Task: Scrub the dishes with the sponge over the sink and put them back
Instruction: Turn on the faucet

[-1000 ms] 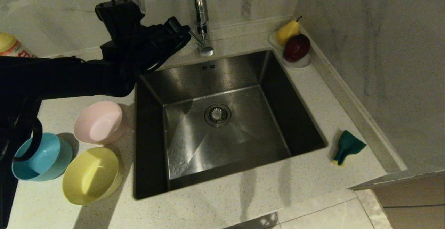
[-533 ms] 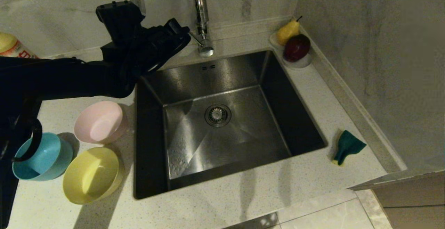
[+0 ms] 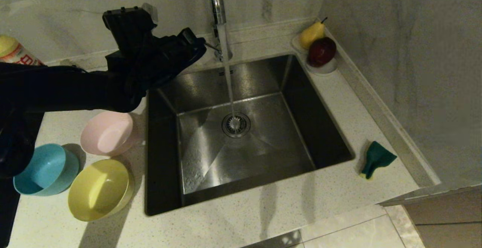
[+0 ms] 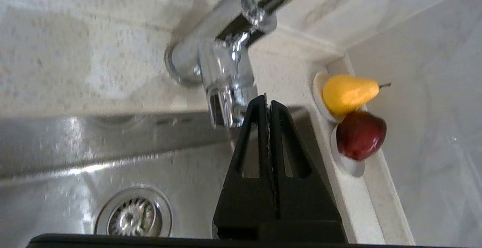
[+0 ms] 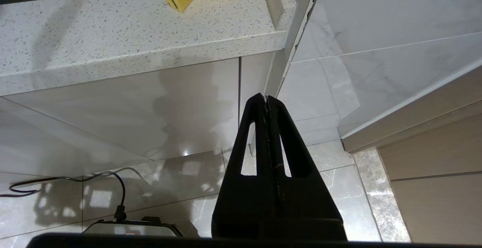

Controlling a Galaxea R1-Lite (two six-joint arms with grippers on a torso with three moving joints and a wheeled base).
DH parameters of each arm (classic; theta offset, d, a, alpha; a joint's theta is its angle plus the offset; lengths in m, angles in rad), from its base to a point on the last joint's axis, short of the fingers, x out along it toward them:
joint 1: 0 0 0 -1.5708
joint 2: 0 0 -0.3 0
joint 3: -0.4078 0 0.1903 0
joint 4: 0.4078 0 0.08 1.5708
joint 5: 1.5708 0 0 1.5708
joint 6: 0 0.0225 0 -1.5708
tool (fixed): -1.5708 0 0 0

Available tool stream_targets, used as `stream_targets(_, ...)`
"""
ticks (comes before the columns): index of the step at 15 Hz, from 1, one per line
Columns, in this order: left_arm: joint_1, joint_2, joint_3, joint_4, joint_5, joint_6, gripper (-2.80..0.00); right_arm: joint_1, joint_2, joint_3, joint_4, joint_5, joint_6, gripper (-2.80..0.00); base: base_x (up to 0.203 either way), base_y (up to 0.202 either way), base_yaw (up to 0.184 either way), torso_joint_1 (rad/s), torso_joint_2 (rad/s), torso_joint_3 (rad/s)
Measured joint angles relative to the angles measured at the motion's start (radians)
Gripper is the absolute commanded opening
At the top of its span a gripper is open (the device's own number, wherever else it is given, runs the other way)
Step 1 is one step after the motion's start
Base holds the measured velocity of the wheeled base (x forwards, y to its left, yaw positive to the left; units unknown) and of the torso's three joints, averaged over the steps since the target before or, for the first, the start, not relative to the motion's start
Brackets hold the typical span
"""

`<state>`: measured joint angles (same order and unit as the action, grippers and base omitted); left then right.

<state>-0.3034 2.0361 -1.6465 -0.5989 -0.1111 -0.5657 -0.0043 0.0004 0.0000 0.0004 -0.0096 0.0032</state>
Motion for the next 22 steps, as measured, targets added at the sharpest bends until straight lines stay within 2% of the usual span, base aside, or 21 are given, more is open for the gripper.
stream_targets(6, 0.000, -0.050, 0.073, -0.008, -0.001, -0.003, -2.80, 0.000, 0.000, 0.000, 0.000, 0.000, 0.000, -2.80, 0.000, 0.000, 0.000, 0.000, 0.00, 0.000)
stream_targets(10, 0.006, -0.074, 0.138, -0.069, 0.005, -0.007, -2.80, 0.000, 0.000, 0.000, 0.000, 0.000, 0.000, -2.80, 0.000, 0.000, 0.000, 0.000, 0.00, 0.000)
stream_targets(13, 0.024, -0.127, 0.119, -0.057, 0.053, -0.007, -2.80, 0.000, 0.000, 0.000, 0.000, 0.000, 0.000, -2.80, 0.000, 0.000, 0.000, 0.000, 0.00, 0.000)
stream_targets(15, 0.026, -0.203, 0.137, -0.009, 0.093, 0.004, -2.80, 0.000, 0.000, 0.000, 0.000, 0.000, 0.000, -2.80, 0.000, 0.000, 0.000, 0.000, 0.00, 0.000)
stream_targets(18, 0.029, -0.364, 0.211, 0.086, 0.156, 0.104, -2.80, 0.000, 0.000, 0.000, 0.000, -0.001, 0.000, -2.80, 0.000, 0.000, 0.000, 0.000, 0.00, 0.000)
stream_targets(22, 0.029, -0.622, 0.359, 0.280, 0.375, 0.376, -2.80, 0.000, 0.000, 0.000, 0.000, 0.000, 0.000, -2.80, 0.000, 0.000, 0.000, 0.000, 0.00, 0.000)
